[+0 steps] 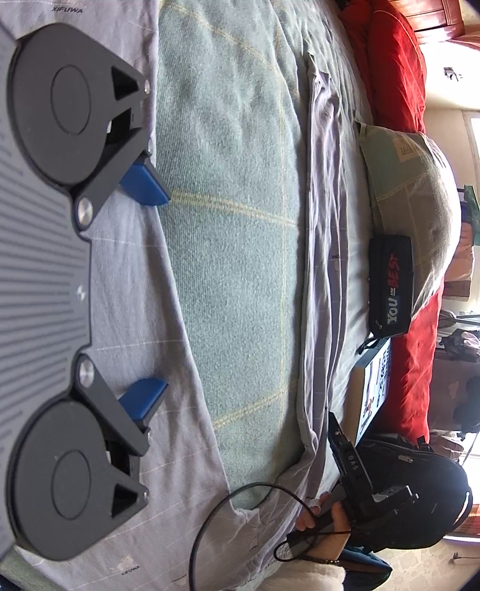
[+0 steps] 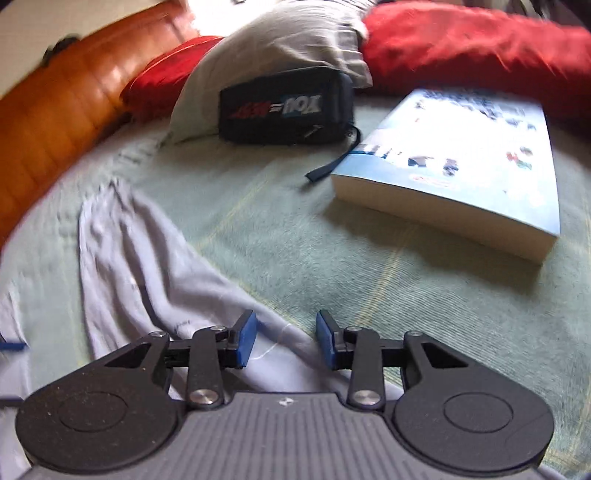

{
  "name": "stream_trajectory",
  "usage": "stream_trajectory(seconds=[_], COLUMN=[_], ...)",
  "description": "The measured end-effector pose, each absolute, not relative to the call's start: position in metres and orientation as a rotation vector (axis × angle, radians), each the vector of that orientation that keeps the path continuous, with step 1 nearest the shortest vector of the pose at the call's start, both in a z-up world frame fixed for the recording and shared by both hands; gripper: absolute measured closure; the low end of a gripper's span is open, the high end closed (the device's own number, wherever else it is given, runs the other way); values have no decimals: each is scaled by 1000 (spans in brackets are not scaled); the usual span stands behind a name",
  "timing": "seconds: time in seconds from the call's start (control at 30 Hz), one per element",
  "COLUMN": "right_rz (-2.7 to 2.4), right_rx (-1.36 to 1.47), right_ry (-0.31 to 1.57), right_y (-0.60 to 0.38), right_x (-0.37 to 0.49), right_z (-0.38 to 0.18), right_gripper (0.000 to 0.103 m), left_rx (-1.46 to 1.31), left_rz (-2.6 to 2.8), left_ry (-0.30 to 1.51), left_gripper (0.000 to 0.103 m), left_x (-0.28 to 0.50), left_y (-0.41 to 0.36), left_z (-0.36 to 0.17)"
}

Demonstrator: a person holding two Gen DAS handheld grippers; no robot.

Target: Fold clothes

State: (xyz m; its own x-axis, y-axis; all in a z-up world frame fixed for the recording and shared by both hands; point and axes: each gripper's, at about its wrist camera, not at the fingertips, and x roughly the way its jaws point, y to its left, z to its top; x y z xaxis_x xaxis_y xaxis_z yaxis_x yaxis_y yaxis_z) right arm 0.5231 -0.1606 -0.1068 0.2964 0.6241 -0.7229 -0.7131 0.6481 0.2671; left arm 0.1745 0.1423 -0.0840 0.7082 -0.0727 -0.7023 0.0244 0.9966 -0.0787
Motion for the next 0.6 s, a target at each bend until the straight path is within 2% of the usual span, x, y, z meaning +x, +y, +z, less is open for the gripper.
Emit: stream_trajectory(seconds=[0.03, 0.13, 0.37, 0.5, 0.6], right_rz=[926, 925, 815, 758, 727], right_rx=[-145, -263, -172, -169, -167], right_ry=[901, 872, 816, 853, 915], right_y=[-155, -142, -147, -147, -147], right_x=[517, 503, 534, 554, 564], right_z=[-107, -107, -82, -85, -97], right_gripper=[90, 98, 99, 99, 95], left_rx=[-65, -65, -64, -64, -66], left_rz=[-54, -53, -52, -51, -53], left_ry=[783, 783, 786, 787, 784], left_gripper=[3, 2, 2, 2, 2], left_x=[175, 175, 175, 175, 175], left_y=[142, 142, 141, 141, 141], left_z=[-84, -84, -84, -84, -84])
